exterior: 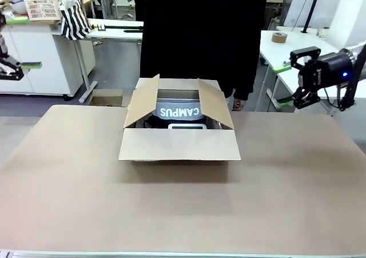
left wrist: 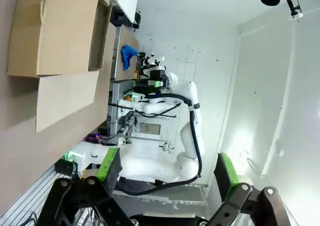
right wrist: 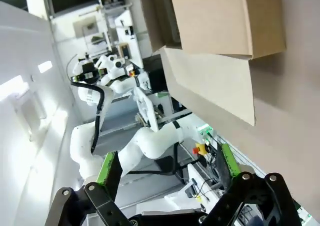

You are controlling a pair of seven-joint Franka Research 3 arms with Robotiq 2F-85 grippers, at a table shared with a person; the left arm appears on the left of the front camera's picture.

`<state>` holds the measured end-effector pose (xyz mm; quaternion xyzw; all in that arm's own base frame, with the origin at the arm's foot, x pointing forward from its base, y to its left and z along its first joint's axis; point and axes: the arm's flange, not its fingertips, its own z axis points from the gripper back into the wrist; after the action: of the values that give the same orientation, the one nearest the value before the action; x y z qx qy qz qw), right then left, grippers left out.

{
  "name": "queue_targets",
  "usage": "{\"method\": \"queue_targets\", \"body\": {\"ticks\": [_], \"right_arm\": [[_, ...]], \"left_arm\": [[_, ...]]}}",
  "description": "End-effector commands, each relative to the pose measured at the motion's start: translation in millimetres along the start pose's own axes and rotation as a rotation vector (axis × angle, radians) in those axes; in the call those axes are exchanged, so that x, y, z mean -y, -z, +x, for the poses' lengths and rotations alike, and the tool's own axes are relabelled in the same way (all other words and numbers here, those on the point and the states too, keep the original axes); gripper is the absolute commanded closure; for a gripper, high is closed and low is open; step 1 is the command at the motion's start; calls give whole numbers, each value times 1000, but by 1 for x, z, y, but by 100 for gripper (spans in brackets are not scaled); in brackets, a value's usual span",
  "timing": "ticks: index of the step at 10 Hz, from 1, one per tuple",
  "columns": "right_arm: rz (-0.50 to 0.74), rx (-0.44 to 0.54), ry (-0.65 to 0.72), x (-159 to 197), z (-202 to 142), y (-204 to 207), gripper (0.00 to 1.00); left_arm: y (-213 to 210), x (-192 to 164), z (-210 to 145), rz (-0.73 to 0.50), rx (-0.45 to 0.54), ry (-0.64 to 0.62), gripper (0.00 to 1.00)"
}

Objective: Pack the gift set into the box.
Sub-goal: Lift both hands away from the flaps of the Package Box, then press and hold the closed box until the human finishes sealing it.

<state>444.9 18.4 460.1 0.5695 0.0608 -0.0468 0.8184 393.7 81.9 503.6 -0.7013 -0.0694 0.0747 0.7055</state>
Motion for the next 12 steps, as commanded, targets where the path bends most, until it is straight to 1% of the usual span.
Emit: {"method": "queue_targets", "body": {"ticks": [1, 12], "right_arm": [[-50, -33, 4, -38, -10, 3, 0], [-50, -33, 4, -38, -10, 3, 0]], "left_arm": [[10, 46, -23, -91, 6, 113, 0], [10, 46, -23, -91, 6, 113, 0]]}}
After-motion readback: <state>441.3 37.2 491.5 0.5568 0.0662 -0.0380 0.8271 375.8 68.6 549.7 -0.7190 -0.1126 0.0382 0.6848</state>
